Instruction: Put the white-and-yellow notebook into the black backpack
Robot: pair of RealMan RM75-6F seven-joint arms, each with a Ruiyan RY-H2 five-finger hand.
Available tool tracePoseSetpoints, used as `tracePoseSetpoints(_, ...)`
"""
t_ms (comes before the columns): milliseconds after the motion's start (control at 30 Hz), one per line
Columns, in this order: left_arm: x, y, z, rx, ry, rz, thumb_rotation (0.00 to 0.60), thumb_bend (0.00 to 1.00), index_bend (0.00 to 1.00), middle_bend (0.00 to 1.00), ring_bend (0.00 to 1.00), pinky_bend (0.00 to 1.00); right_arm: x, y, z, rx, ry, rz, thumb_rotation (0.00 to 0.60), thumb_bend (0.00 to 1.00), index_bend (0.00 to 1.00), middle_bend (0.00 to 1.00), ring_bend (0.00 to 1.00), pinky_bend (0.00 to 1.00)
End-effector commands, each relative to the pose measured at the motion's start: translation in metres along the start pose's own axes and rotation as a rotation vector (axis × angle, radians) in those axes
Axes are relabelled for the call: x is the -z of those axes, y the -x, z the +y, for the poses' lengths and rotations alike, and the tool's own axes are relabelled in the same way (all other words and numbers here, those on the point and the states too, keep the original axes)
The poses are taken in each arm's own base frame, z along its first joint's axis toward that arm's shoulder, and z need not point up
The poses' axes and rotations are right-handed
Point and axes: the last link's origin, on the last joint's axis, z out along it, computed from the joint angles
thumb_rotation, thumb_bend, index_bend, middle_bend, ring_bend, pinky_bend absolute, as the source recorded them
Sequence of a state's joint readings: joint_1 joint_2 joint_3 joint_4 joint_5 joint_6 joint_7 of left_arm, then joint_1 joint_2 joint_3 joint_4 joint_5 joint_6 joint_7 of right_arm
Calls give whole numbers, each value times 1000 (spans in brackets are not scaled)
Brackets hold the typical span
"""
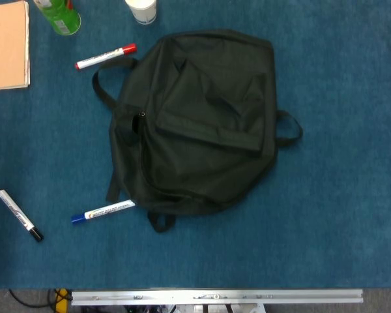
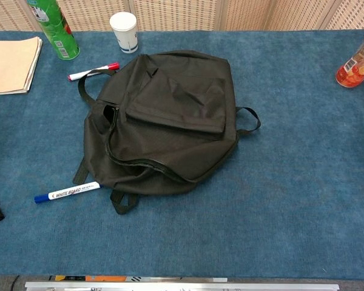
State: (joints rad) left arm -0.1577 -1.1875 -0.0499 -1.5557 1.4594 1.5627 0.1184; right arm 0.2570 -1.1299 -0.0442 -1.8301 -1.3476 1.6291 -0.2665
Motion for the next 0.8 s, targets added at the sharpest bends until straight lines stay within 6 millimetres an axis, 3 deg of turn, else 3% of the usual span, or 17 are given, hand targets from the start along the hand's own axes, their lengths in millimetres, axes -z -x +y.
tracePoseSetpoints(33, 12, -2, -7, -4, -29, -7, 600, 131, 153, 146, 101, 224, 24, -3, 27, -2, 68, 21, 600, 248, 508, 541, 413, 639)
tracePoseSetpoints(267, 33, -2, -15, 17, -68, -32, 600, 131, 163, 151, 101, 220, 37, -2, 46, -1, 126, -4, 600, 162, 508, 540, 414, 639)
tracePoseSetpoints(800, 37, 4, -5, 76, -41, -89, 600, 131, 165, 153, 101, 219, 24, 13, 45, -53, 82, -97, 600, 155, 508, 537, 414, 589)
